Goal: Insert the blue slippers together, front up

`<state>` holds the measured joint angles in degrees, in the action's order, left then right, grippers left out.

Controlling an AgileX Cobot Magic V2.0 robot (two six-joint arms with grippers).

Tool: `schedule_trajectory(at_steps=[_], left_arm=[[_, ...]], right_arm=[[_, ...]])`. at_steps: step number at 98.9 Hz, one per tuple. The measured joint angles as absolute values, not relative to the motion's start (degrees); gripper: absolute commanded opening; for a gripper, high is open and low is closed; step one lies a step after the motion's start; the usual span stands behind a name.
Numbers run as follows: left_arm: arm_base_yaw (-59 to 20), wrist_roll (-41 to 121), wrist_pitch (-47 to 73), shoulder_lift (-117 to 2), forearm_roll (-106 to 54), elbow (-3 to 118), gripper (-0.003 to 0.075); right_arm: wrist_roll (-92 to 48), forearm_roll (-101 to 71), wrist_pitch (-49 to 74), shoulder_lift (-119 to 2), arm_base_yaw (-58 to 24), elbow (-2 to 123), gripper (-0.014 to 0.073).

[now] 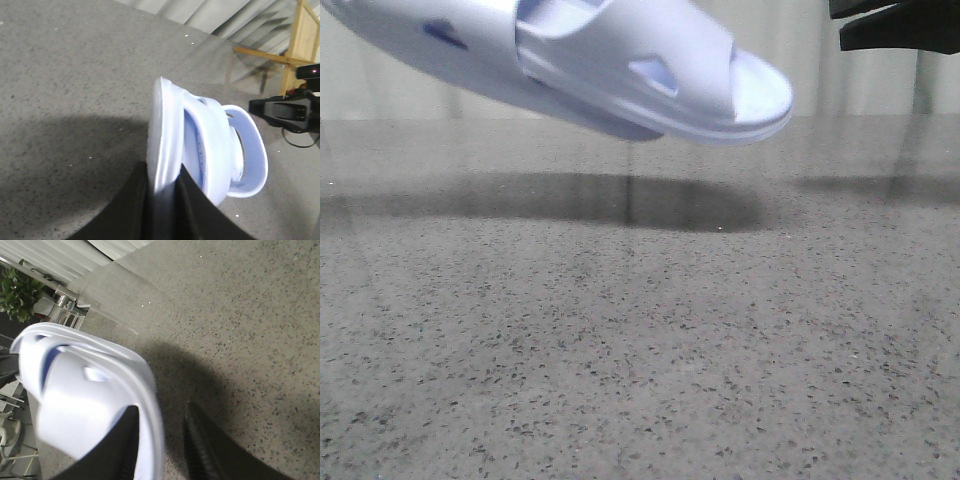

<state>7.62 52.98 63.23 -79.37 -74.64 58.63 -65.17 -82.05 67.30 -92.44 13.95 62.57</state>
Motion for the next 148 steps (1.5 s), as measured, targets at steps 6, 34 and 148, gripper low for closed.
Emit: schedule_trajectory(at_steps=[6,34,148], left_arm=[[7.49,53.66,62.47,-81.77,-74.37,57.79,0.0016],[7.15,57.84,59.39,-91.24,-73.86,57.11,0.0016],[9.54,63.19,58.9,-86.16,-62.75,63.69,0.0321]], right_arm=[[-65.17,-81.69,67.3,-92.34,14.17,62.57,0.0173],[-65.08,-80.21,67.65,-92.19,14.1,62.57,0.0173],[-65.08,-77.01,67.75,-89.37,18.75,62.57,0.016]])
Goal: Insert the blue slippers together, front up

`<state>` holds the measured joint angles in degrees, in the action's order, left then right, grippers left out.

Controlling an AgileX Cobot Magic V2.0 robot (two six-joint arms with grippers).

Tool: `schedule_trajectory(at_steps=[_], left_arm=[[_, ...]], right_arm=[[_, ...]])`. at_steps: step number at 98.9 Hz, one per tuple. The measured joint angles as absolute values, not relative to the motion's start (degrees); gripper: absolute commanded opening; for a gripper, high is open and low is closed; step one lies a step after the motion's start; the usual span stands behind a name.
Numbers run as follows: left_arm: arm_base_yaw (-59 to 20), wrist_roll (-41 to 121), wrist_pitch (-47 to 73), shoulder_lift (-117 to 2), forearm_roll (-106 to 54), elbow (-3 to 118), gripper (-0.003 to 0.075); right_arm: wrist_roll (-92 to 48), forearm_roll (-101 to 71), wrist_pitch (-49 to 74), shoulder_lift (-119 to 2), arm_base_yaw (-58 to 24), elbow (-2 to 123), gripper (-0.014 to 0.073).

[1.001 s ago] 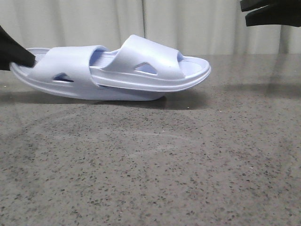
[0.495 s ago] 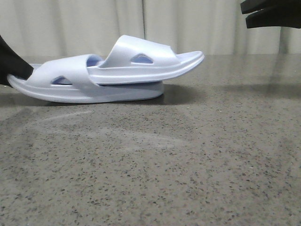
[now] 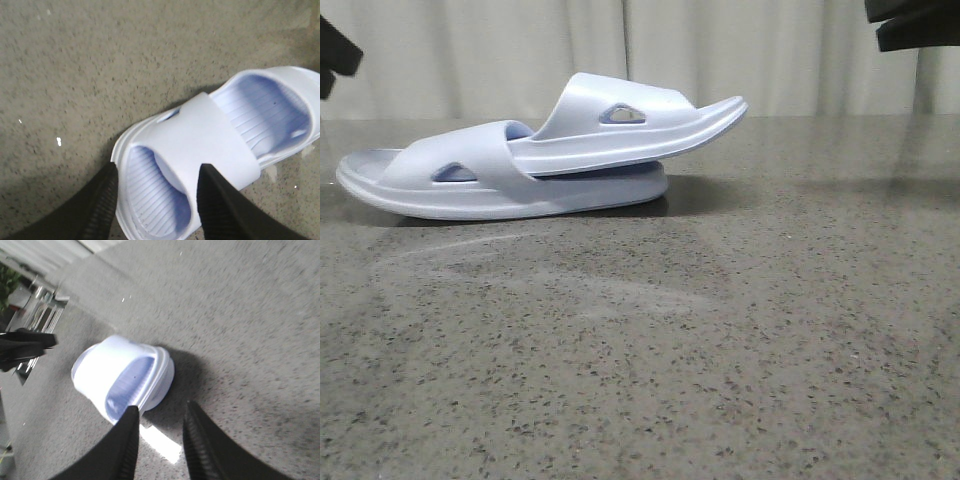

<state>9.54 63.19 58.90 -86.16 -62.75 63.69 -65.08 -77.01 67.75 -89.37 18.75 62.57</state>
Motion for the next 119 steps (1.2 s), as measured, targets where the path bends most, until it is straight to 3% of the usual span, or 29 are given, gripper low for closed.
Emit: schedule_trajectory(at_steps=[7,16,20,27,36,51,74,94,119], left_arm=[[9.78,63.19,58.9,-83.12,-62.64,64.4,0.0321],[9.78,63.19,58.68,-79.21,-62.64,64.51,0.0303],[9.67,63.19,58.57,-77.51,-62.64,64.51,0.0277],[9.34,63.19,57.72,-74.81,-62.76,64.51,0.0185],[8.47,63.38,55.64,-71.42,-62.76,64.51,0.0012],[5.4,64.63,50.42,-66.11,-62.76,64.51,0.0015],[-1.2,65.39,35.75,-58.34,-61.88,62.09,0.0015],[-8.0,66.15,19.16,-50.95,-60.55,53.1,0.0015],[-14.06,66.17,8.78,-44.99,-65.17,38.79,0.0015]], right_arm=[[-64.98,-76.92,67.75,-88.18,19.77,62.57,0.0088],[-64.98,-76.8,67.86,-86.73,19.98,62.57,-0.008],[-64.98,-76.8,67.86,-86.04,19.86,62.57,-0.0105],[-64.98,-76.8,67.94,-84.67,19.36,62.57,-0.0088],[-64.98,-76.56,67.94,-82.4,18.4,62.57,-0.0088],[-64.98,-76.57,64.73,-77.44,15.34,62.34,-0.0088],[-64.98,-76.57,48.54,-66.94,10.38,56.15,-0.0088],[-65.71,-76.64,33.49,-59.65,3.98,48.4,-0.0088],[-70.37,-77.24,18.41,-51.69,-5.28,34.96,-0.0088]])
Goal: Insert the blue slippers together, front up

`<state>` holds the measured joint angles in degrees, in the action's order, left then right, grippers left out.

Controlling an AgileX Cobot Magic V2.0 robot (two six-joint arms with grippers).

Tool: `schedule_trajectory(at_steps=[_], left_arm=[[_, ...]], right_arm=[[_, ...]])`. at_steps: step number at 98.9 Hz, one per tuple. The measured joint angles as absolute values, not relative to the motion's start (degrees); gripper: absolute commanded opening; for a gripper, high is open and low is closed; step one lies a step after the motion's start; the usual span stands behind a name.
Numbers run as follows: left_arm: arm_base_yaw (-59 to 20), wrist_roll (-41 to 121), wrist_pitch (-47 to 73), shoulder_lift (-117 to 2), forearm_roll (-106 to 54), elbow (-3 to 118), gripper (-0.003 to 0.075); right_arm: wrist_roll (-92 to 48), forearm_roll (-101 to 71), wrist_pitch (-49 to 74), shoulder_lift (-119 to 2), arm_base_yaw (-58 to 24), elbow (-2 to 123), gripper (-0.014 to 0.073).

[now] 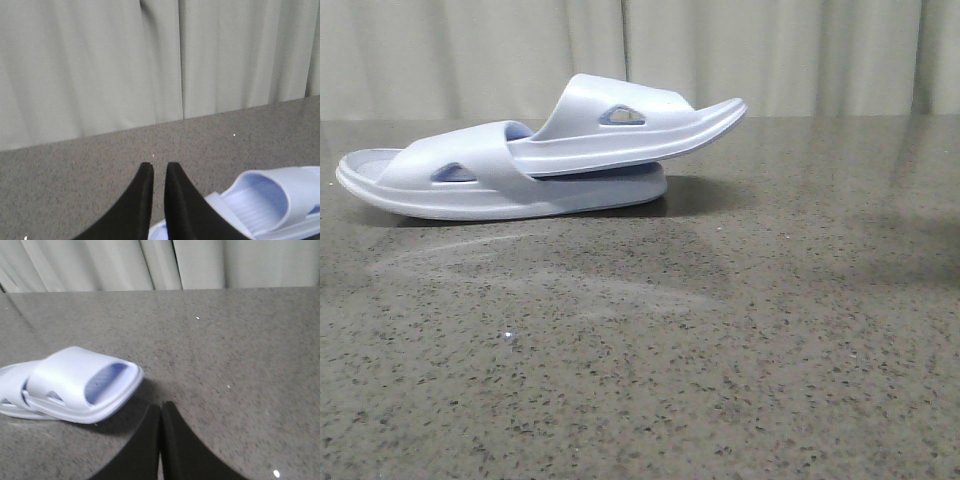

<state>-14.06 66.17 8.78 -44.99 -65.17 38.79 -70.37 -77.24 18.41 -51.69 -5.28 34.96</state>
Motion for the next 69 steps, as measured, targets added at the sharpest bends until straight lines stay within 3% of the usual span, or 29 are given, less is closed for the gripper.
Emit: schedule_trajectory(at_steps=[42,69], left_arm=[[-18.35,66.17,-2.45,-26.95,-72.75,17.48,0.0015],[-19.25,66.26,-4.67,-17.93,-74.45,15.11,0.0015]], right_arm=[[-71.2,-80.39,8.05,-30.86,-8.11,13.19,-0.0088],[-71.29,-83.29,8.5,-26.05,-8.11,9.8,-0.0089]])
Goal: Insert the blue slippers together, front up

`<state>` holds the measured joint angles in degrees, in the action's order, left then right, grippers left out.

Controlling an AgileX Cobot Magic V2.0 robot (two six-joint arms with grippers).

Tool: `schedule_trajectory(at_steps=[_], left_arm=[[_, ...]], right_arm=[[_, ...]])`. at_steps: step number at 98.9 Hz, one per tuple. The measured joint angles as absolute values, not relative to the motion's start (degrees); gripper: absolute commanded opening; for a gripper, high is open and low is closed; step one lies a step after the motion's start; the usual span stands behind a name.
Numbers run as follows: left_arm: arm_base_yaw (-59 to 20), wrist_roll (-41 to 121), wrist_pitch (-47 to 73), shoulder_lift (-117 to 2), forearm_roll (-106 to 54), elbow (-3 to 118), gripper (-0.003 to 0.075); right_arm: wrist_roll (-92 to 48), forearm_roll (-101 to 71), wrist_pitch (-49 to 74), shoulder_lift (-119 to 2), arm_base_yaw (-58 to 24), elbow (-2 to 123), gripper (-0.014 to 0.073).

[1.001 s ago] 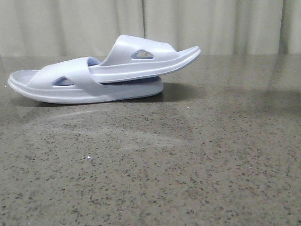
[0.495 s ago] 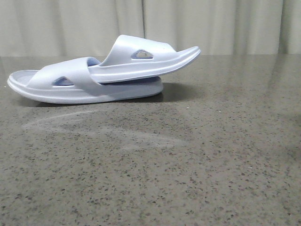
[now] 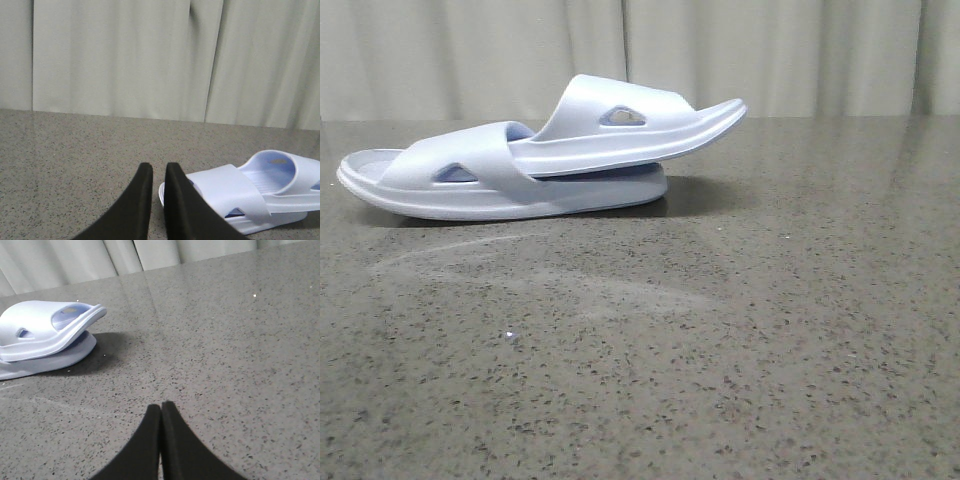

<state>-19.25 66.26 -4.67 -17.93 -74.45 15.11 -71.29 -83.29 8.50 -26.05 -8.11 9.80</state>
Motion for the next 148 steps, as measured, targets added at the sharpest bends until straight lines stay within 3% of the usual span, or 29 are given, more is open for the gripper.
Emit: schedule_trajectory(at_steps=[98,108,127,148], left_arm=[[-19.28,65.57,-5.14,-17.81,-79.25,14.97,0.0016],[-17.54,54.37,-5.04,-17.73,-66.34,13.64,0.0015],[-7.89,12.63,-0.8,-15.68,-24.46,9.01,0.0015],[-2.21,0.0,2.24,-7.61,-7.13,1.96,0.0015]], right_arm=[[-71.29,-83.71,8.85,-26.05,-8.11,9.76,-0.0089],[-71.29,-83.71,8.85,-26.05,-8.11,9.76,-0.0089],[-71.29,-83.71,8.85,-26.05,-8.11,9.76,-0.0089],[-71.29,-83.71,8.85,-26.05,-8.11,9.76,-0.0089]])
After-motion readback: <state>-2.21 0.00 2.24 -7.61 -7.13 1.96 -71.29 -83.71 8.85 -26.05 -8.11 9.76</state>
